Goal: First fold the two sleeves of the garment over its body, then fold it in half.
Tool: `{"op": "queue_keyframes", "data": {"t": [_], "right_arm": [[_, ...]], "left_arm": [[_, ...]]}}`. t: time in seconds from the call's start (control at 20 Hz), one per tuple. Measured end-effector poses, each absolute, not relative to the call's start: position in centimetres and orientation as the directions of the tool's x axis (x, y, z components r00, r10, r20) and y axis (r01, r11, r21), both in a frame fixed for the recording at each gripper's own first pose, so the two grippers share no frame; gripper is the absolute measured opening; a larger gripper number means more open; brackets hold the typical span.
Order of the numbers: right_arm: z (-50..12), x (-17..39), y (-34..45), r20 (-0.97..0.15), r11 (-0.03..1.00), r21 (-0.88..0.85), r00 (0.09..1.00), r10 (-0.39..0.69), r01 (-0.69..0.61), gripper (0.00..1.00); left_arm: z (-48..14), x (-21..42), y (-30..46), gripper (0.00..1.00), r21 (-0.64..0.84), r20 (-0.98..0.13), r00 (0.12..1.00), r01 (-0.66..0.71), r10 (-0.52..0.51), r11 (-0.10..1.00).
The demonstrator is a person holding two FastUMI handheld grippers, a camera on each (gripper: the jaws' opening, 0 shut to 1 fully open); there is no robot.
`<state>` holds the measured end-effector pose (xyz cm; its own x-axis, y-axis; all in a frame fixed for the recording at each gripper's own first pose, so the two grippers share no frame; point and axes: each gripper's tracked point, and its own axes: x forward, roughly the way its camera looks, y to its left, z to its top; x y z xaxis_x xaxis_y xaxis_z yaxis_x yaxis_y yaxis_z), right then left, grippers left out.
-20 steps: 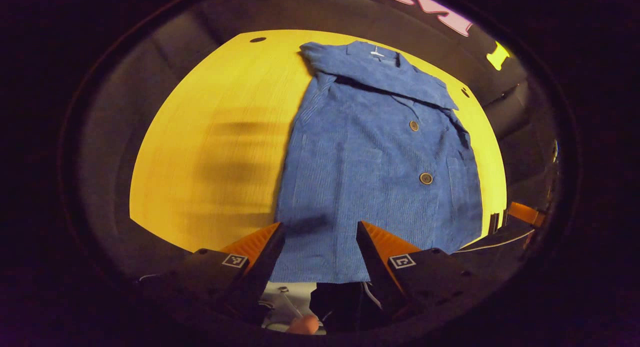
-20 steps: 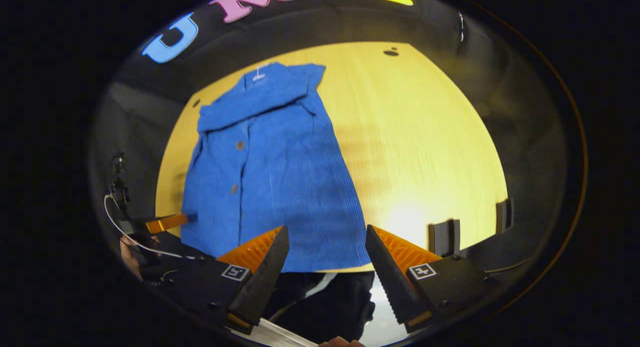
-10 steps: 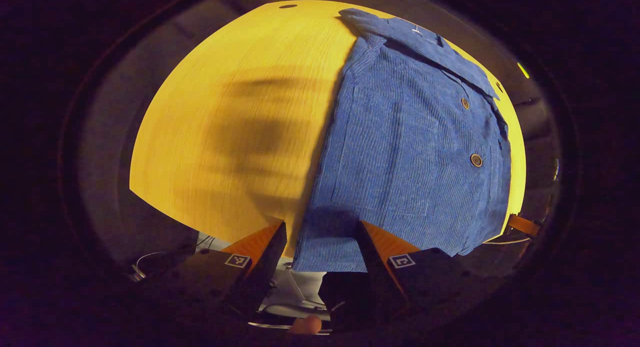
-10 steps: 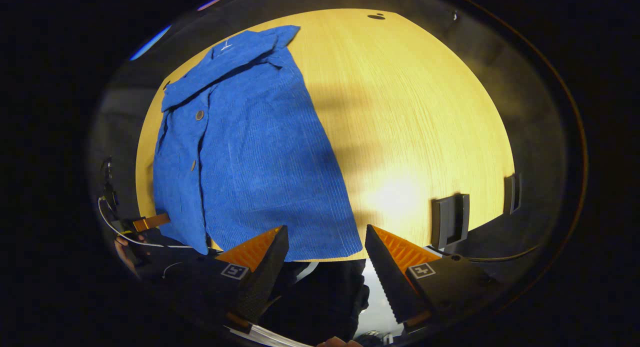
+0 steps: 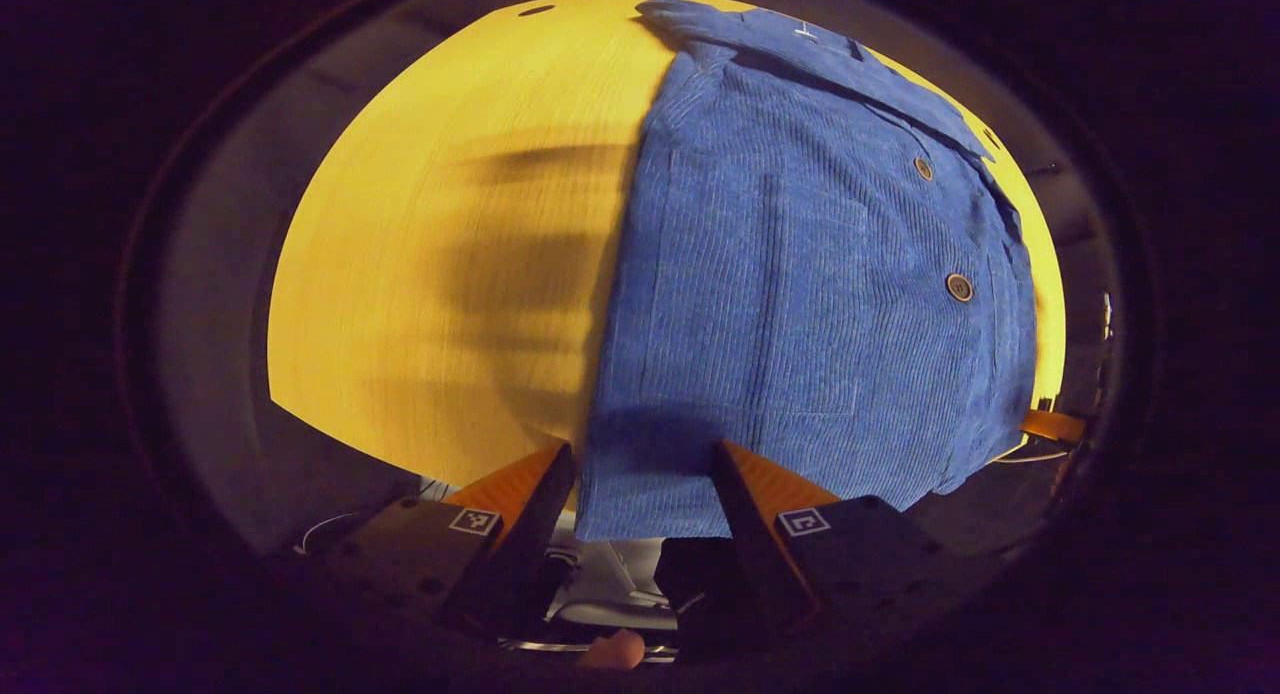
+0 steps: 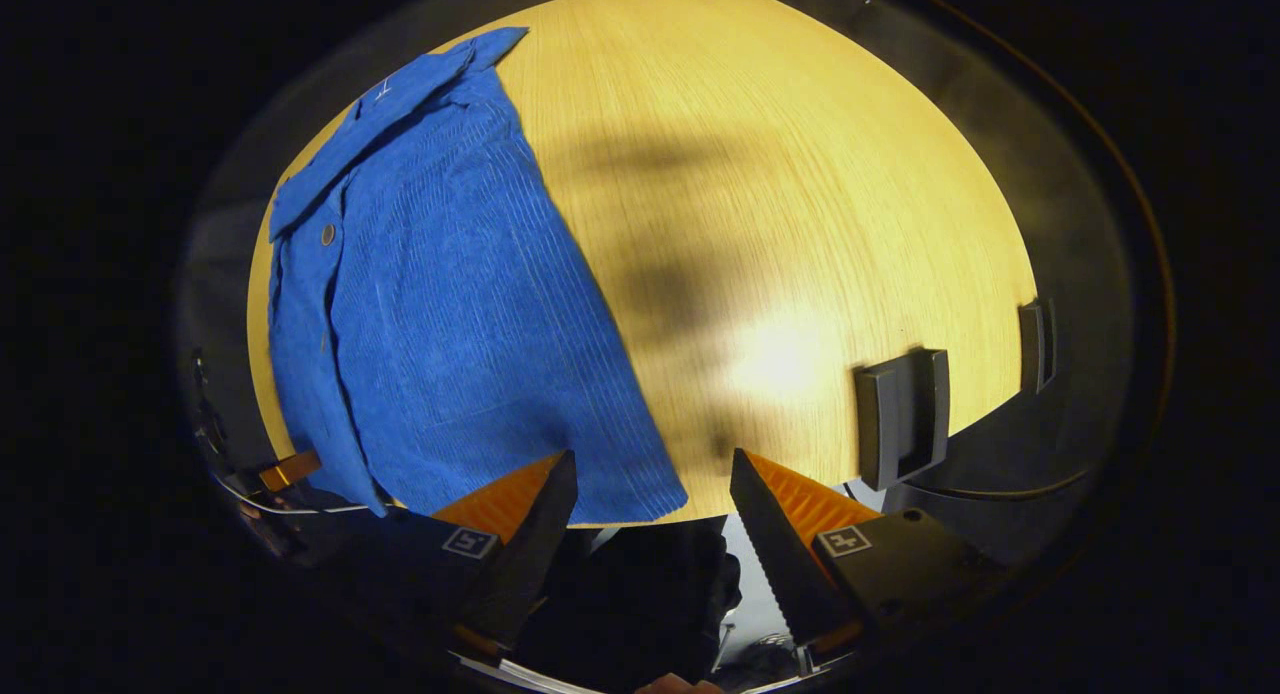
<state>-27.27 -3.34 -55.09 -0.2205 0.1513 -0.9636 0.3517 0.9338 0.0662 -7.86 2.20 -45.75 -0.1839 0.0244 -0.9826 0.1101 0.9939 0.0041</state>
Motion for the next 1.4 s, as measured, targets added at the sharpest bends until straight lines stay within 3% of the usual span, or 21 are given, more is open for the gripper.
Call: {"op": "queue_keyframes", "data": {"t": [0.25,0.55,0.8,0.85,0.9,1.05,1.1,1.15,1.2,1.3,1.35,1.4], "right_arm": [[-55.9,-26.6,-1.4,-0.961,0.948,0.087,-0.226,0.161,0.305,0.99],[-56.3,-27.1,-1.0,-0.956,0.981,0.037,-0.278,0.091,0.191,1.0],[-56.5,-27.5,-1.0,-0.95,0.98,0.04,-0.296,0.098,0.196,0.99],[-56.6,-27.6,-0.6,-0.952,0.978,0.042,-0.288,0.1,0.203,0.87],[-56.6,-27.5,-0.1,-0.954,0.979,0.049,-0.281,0.105,0.2,0.88],[-56.5,-27.2,1.3,-0.958,0.98,0.069,-0.263,0.119,0.189,0.41],[-56.4,-27.3,1.5,-0.955,0.981,0.078,-0.269,0.124,0.176,0.26],[-56.3,-27.2,1.3,-0.956,0.981,0.085,-0.264,0.131,0.176,0.26],[-57.0,-26.7,1.6,-0.954,0.969,0.11,-0.25,0.165,0.223,0.36],[-56.3,-27.1,1.7,-0.953,0.954,0.126,-0.234,0.193,0.274,0.09],[-56.4,-27.1,1.5,-0.954,0.949,0.134,-0.222,0.201,0.286,0.09],[-56.3,-27.0,1.5,-0.956,0.943,0.135,-0.21,0.205,0.305,0.09]], "left_arm": [[-45.8,-8.2,0.9,0.83,-0.014,-0.982,-0.191,0.107,0.007,0.994],[-45.9,-8.2,0.4,0.83,-0.01,-0.982,-0.191,0.132,0.015,0.991],[-45.8,-8.2,0.5,0.83,-0.009,-0.982,-0.191,0.128,0.016,0.992],[-45.8,-8.2,0.4,0.83,-0.008,-0.982,-0.189,0.127,0.016,0.992],[-45.9,-8.2,0.5,0.84,-0.008,-0.982,-0.186,0.13,0.016,0.991],[-45.7,-8.2,0.4,0.83,-0.018,-0.976,-0.217,0.163,0.018,0.986],[-45.8,-8.2,0.3,0.8,-0.025,-0.974,-0.227,0.172,0.015,0.985],[-45.7,-8.1,-0.1,0.65,-0.038,-0.972,-0.233,0.172,0.003,0.984],[-45.8,-8.2,-0.7,0.49,-0.07,-0.972,-0.234,0.162,-0.031,0.984],[-45.8,-8.2,-0.8,0.18,-0.076,-0.972,-0.234,0.179,-0.032,0.981],[-45.8,-8.5,-0.6,0.03,-0.077,-0.97,-0.24,0.185,-0.031,0.98],[-45.7,-8.3,-0.8,0.0,-0.079,-0.97,-0.241,0.185,-0.033,0.98]]}}
